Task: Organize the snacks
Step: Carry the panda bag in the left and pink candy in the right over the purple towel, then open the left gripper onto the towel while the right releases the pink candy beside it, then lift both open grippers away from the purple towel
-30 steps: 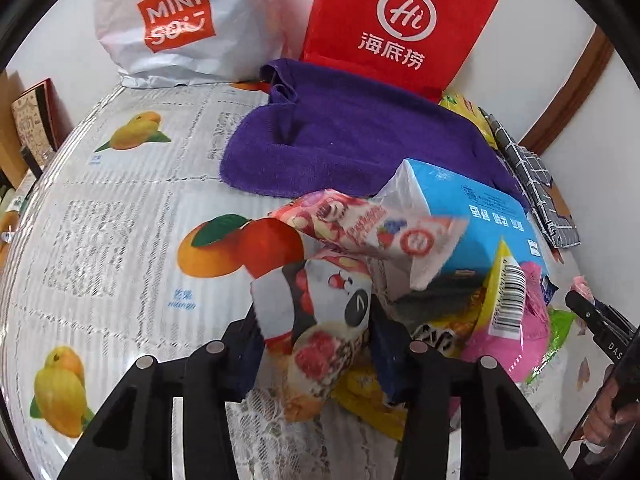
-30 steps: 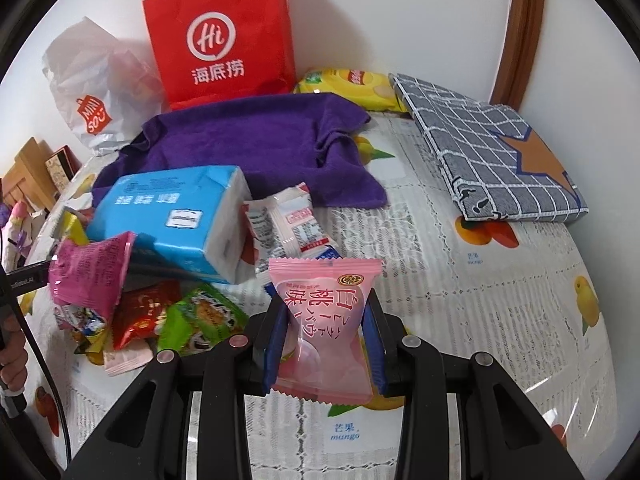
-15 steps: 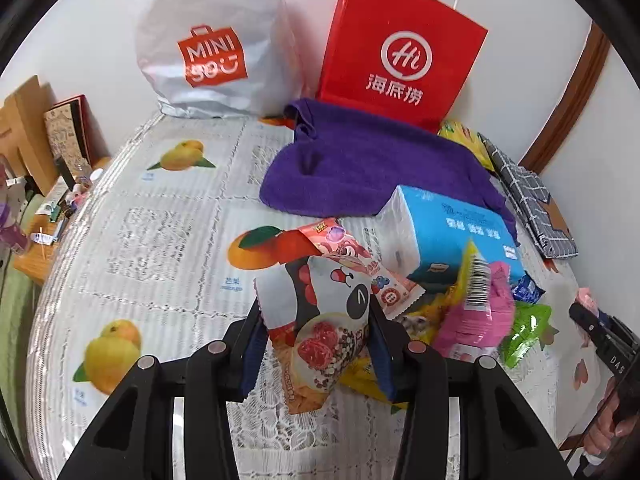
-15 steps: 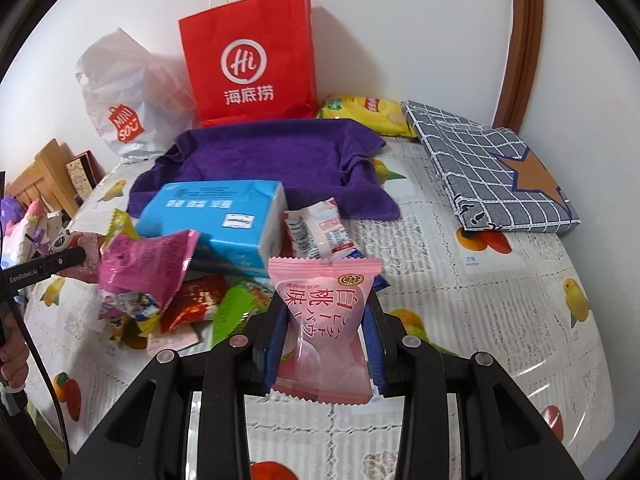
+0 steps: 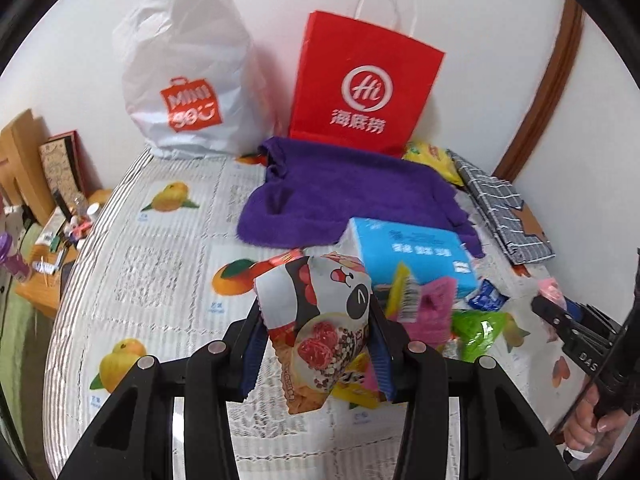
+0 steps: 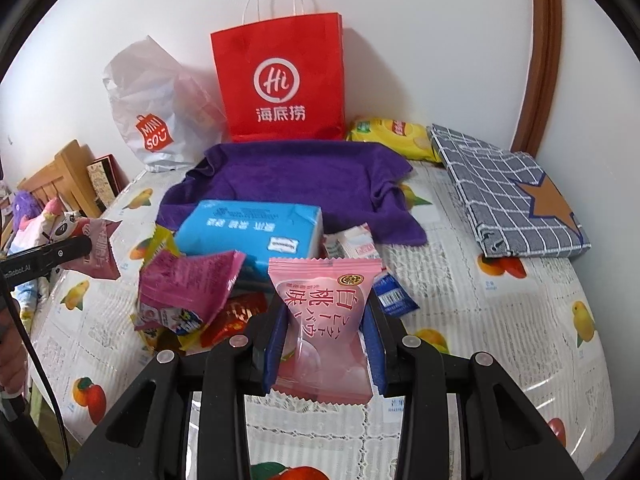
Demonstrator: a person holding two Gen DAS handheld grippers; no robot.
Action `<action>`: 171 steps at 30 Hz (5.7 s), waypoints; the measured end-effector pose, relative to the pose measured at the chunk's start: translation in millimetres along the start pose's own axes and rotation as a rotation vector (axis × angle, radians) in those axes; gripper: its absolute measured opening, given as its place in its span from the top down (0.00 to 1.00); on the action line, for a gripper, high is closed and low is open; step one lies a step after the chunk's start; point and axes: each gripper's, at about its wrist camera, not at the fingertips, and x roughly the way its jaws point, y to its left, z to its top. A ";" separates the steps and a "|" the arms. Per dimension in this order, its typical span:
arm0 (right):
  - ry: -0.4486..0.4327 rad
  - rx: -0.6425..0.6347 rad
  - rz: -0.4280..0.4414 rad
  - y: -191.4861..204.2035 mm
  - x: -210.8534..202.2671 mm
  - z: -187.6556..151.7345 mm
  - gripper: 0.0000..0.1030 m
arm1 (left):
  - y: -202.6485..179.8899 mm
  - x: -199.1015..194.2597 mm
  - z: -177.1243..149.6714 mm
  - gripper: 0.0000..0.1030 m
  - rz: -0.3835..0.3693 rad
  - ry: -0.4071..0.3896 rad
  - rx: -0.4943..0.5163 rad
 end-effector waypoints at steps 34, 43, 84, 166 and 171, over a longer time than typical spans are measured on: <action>-0.149 -0.022 0.016 -2.5 46.8 154.1 0.65 | -52.2 54.2 125.0 0.58 -0.056 -0.035 0.127; -0.147 -0.021 0.032 -13.0 83.4 187.2 0.65 | -51.6 90.2 158.8 0.58 -0.066 -0.024 0.116; 0.184 -0.015 0.066 -44.2 265.6 171.2 0.65 | 1.8 226.6 173.3 0.58 0.032 0.184 0.012; 0.078 0.045 -0.041 -59.1 70.5 39.6 0.37 | -48.2 57.2 109.6 0.28 0.010 0.002 0.147; 0.101 -0.010 0.003 -58.3 92.3 24.3 0.37 | -32.1 57.5 95.1 0.28 0.043 0.034 0.116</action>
